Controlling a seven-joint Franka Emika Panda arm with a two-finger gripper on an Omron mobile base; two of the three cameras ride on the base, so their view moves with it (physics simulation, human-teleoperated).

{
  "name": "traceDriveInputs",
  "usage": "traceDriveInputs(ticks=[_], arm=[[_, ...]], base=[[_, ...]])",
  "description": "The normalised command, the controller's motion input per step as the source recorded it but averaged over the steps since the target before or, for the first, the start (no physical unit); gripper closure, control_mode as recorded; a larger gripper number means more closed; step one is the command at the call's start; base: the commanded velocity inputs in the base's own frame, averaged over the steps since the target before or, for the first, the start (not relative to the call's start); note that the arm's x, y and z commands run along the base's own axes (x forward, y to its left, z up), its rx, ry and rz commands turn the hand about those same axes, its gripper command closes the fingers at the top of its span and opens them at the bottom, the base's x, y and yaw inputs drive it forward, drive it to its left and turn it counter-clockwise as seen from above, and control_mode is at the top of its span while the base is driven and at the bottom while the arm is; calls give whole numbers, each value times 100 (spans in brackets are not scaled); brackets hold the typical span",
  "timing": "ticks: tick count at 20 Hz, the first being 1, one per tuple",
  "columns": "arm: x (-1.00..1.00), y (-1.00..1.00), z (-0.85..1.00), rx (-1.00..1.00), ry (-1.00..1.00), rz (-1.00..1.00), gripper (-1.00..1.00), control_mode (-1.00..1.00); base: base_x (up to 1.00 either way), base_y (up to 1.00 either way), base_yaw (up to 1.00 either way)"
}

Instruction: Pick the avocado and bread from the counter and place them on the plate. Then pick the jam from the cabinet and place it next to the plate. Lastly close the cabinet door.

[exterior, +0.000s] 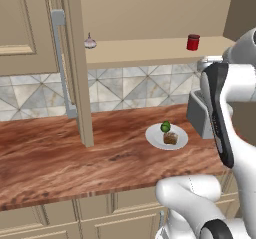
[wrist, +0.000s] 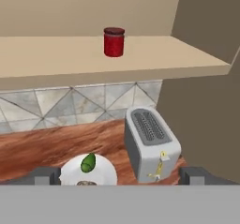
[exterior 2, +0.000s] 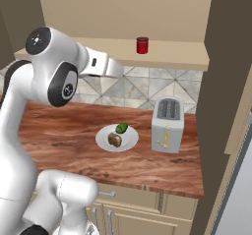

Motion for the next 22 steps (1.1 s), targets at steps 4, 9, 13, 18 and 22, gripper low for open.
traceDriveInputs(ticks=[4, 9, 13, 18, 22], arm=[[6, 0, 20, 5, 0, 0, -100, -100], [17, -6, 16, 9, 0, -3, -100, -100], [34, -9, 0, 5, -1, -2, -100, -100], [41, -13, 0, 3, -2, -1, -100, -100], [39, -21, 1, 0, -2, -1, -100, -100]], base=[[0, 0, 0], [0, 0, 0], [0, 0, 0], [0, 0, 0], [0, 0, 0]])
